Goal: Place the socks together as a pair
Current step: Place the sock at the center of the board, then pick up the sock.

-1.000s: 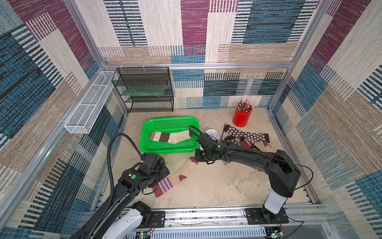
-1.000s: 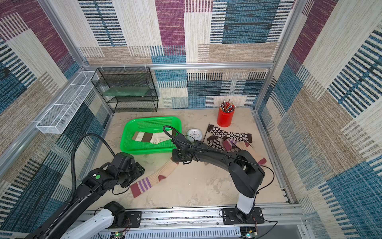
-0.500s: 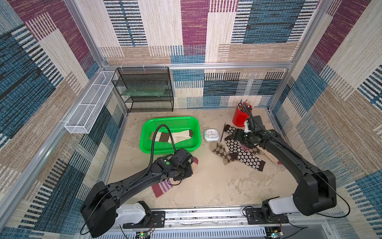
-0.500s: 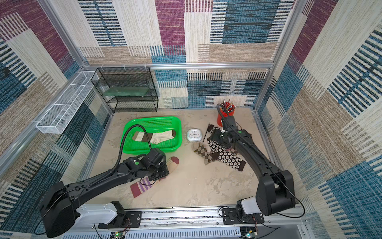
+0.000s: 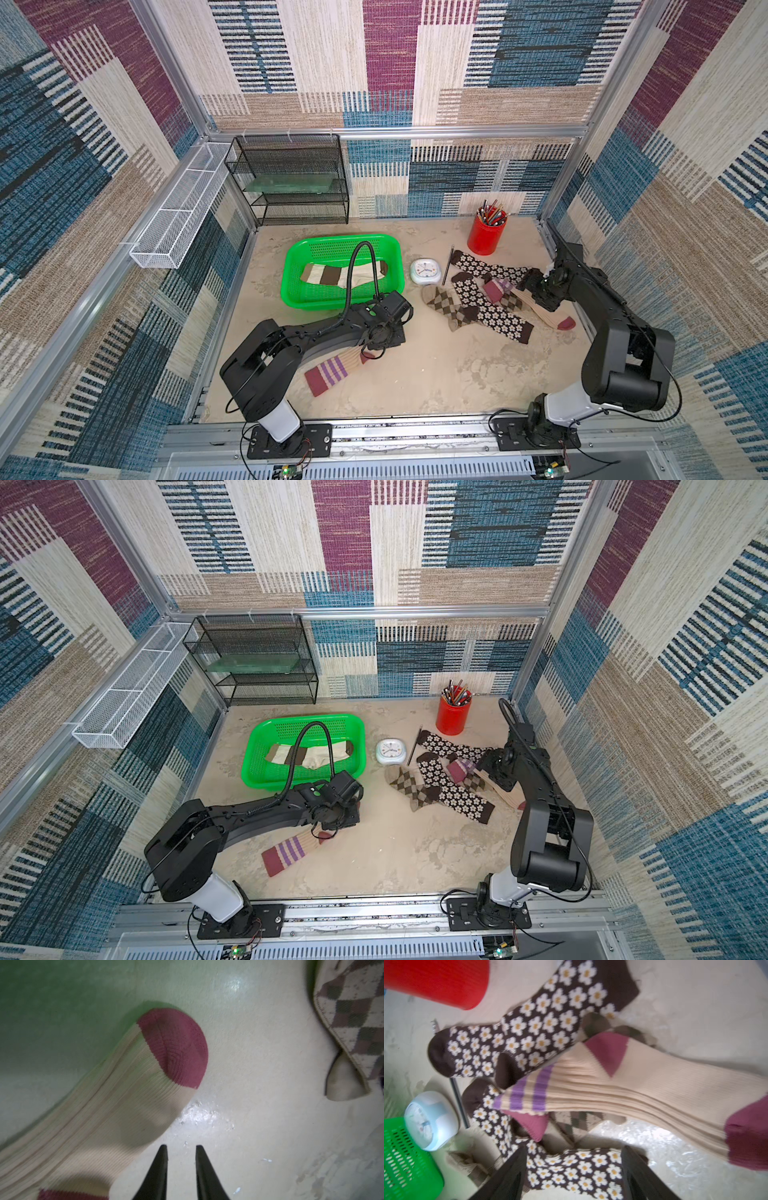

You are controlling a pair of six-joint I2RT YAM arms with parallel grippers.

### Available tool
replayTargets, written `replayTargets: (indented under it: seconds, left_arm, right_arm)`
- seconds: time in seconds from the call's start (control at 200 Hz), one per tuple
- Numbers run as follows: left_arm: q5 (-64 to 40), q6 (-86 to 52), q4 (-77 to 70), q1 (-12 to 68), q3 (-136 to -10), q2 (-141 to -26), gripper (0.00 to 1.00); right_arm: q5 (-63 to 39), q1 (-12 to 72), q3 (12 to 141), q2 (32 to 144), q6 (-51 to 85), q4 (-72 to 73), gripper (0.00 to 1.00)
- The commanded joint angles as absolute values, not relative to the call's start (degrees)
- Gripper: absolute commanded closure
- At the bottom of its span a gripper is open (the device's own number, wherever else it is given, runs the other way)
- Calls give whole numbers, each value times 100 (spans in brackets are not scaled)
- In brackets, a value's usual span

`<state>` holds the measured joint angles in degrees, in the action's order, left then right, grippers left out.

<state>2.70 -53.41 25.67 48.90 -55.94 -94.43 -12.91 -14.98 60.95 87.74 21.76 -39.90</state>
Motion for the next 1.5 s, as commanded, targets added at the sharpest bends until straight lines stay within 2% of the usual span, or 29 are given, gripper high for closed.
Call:
replayTargets:
  seconds: [0.0,0.356,0.446,0.601,0.671,0.746,0.851,1.012,1.107,1.302,1.492]
  left_arm:
    - [182,-5064,2426,5075,-5462,-9585,76]
    - [-2,-5093,2074,5675,-4857,-9385,77]
    - [-55,-5048,2049,5784,-4759,-9175,77]
    - [-2,-5180,2131,5841,-4470,-8398,76]
    - [75,-5195,2241,5836,-4386,-7958,75]
    - [177,-5140,2404,5840,-4372,-7468,72]
    - [271,-4971,2604,5837,-4461,-6904,69]
    - [490,-4509,3065,5838,-4817,-6313,65]
    - [683,-4350,3240,5833,-4958,-6056,65]
    - [805,-3779,3416,5830,-5434,-5770,63]
    - [826,-2652,3242,5831,-6170,-5917,43]
  right_arm:
    - [-1849,-1183,6137,8893,1786,-3646,27]
    - [-1682,-683,5794,9244,1723,-3134,37]
    - [-1534,-612,5860,9399,1756,-3031,39]
    - [-1391,-572,6053,9689,1864,-2855,48]
    - [-1296,-554,6218,9924,1833,-2930,56]
    - [-1221,-554,6298,10029,1848,-2941,68]
    - [-1204,-549,6361,10110,1854,-2950,73]
    - [-1197,-554,6464,10140,1791,-3024,87]
    - [-1352,-595,6503,9996,1806,-3113,100]
    - [-1988,-628,6767,9179,1771,-3764,100]
    - [-3098,-611,7240,8506,1623,-4924,100]
